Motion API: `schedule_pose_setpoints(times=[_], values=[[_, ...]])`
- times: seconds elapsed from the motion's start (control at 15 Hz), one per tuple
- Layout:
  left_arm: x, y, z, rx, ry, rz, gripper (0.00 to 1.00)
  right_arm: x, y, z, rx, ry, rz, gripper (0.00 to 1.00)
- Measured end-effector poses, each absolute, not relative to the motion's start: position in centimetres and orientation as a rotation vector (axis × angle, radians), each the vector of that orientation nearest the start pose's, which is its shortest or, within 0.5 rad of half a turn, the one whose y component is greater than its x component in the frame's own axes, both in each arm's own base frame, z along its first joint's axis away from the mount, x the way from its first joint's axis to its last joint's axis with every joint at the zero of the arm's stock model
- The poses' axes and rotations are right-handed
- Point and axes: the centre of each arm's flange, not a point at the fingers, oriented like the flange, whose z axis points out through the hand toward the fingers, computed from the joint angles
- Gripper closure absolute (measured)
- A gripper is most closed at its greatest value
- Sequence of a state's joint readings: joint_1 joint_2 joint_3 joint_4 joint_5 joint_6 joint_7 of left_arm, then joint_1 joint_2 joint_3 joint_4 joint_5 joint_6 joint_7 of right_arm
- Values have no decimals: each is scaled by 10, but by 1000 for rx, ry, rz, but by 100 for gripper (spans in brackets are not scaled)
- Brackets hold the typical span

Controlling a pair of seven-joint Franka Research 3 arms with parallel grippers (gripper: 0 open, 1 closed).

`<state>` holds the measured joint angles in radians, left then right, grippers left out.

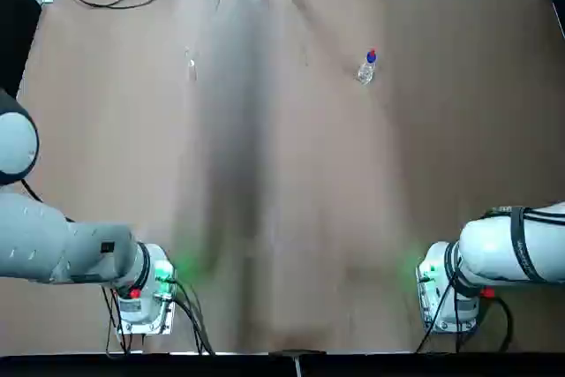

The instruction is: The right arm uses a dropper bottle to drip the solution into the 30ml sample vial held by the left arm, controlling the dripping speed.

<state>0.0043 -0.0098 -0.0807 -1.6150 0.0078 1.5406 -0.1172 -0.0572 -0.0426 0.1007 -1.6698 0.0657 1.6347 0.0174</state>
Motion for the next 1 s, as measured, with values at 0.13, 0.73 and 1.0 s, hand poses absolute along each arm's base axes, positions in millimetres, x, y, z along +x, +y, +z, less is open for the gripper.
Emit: schedule_pose_setpoints(times=[0.13, 0.73, 1.0], values=[[546, -43, 605, -3124, -57, 102, 0, 548, 26, 608, -3080, -18, -41, 0], [586, -49, 540, -3130, 47, 173, 1, 559, 17, 575, -3068, -9, 25, 1], [606, -39, 503, -3121, 416, 206, 1, 587, 75, 529, -3056, 1, 24, 3]])
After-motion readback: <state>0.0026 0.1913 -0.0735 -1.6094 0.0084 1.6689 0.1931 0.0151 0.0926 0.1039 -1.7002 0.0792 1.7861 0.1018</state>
